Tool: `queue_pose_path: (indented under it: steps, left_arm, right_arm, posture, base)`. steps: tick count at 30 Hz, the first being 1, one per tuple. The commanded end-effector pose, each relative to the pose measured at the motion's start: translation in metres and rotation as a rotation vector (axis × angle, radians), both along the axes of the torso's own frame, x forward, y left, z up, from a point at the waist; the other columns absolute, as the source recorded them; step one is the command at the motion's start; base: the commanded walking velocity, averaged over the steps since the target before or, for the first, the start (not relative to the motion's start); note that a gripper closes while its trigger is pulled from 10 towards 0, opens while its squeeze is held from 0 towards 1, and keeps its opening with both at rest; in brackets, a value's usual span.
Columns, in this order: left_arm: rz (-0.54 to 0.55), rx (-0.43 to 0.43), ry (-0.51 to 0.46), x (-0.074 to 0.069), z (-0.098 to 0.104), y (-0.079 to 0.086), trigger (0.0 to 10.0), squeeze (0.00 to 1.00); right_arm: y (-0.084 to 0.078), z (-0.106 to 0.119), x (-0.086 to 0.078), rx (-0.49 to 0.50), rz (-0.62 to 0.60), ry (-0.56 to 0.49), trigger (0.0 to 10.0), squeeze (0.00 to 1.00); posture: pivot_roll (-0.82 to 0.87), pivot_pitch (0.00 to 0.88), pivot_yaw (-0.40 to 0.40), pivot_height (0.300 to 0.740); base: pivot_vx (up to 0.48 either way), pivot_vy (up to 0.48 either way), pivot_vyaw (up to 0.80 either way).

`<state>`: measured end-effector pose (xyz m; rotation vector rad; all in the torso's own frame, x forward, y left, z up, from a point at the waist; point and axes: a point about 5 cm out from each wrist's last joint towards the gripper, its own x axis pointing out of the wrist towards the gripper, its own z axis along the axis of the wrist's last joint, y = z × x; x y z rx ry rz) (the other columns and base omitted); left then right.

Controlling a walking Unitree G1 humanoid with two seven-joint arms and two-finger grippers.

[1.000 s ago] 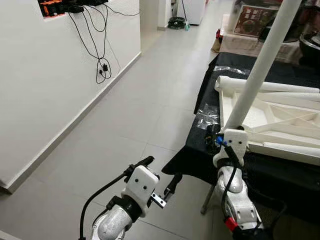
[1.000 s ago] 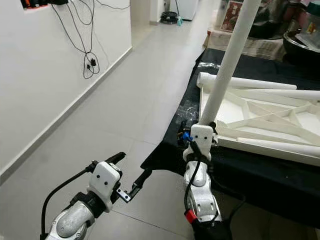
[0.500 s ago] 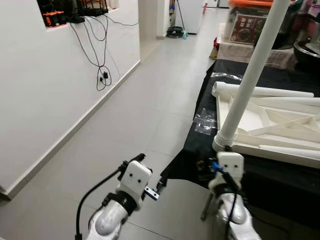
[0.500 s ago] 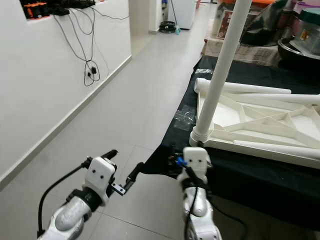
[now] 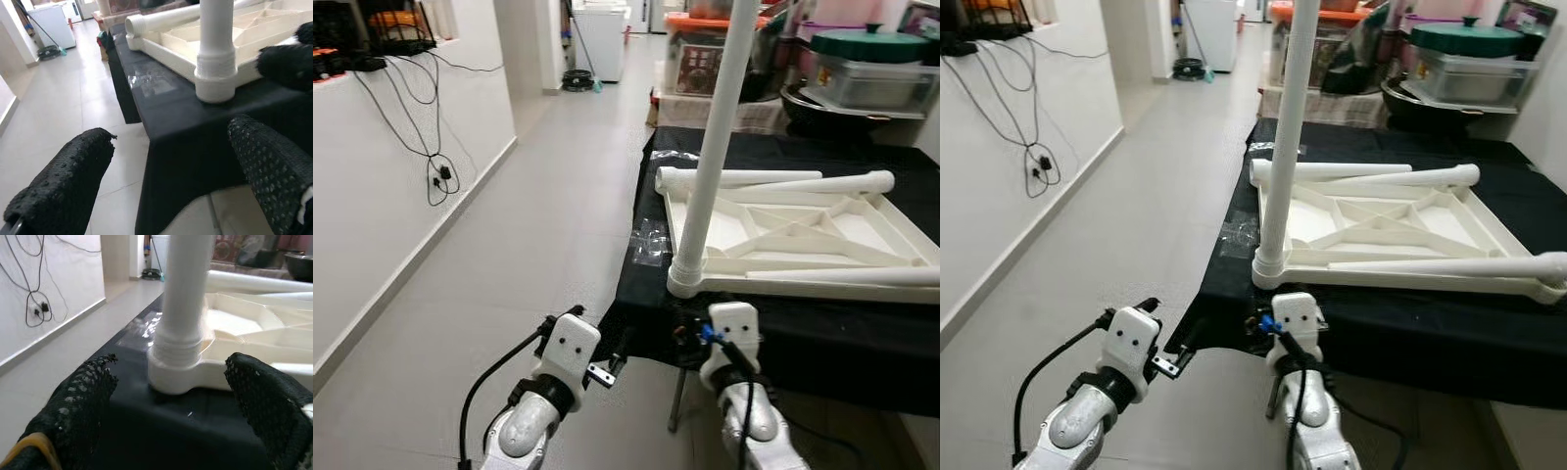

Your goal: Building children table

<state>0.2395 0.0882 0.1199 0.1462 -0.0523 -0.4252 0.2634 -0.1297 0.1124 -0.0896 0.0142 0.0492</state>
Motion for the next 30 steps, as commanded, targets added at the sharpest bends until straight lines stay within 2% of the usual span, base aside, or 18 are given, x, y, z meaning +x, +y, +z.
queue_pose_path:
  steps: [1,5,18,22,27,30]
  left_arm:
    - [0.004,0.0,0.013,0.003,-0.001,-0.001,10.0,0.0]
    - [0.0,0.004,0.012,0.003,-0.001,-0.001,10.0,0.0]
    - [-0.005,0.016,0.011,0.004,-0.001,-0.003,10.0,0.0]
    - [-0.008,0.019,0.004,0.005,0.0,-0.004,10.0,0.0]
    - [0.0,0.013,0.008,0.006,0.001,-0.004,10.0,0.0]
    - [-0.002,0.008,0.004,0.006,0.001,-0.004,10.0,0.0]
  right_arm:
    - [-0.004,0.0,0.002,-0.013,-0.017,0.011,10.0,0.0]
    - [-0.004,0.0,0.002,-0.017,-0.017,0.011,10.0,0.0]
    - [-0.005,-0.001,0.004,-0.003,-0.017,0.041,10.0,0.0]
    - [-0.007,-0.001,0.005,-0.005,-0.022,0.049,10.0,0.0]
    - [-0.009,0.001,0.009,0.044,0.001,0.053,10.0,0.0]
    - [-0.011,0.01,0.019,0.066,0.044,0.02,10.0,0.0]
  posture:
    - [0.03,0.007,-0.031,0.74]
    - [0.03,0.014,-0.029,0.74]
    - [0.02,0.027,-0.028,0.74]
    - [0.03,0.029,-0.038,0.74]
    - [0.03,0.032,-0.039,0.74]
    - [0.02,0.033,-0.037,0.74]
  base:
    - [0.319,-0.356,0.0]
    - [0.318,-0.357,0.0]
    - [0.0,-0.468,0.0]
    - [0.0,0.0,0.0]
    - [0.0,0.0,0.0]
    - [0.0,0.0,0.0]
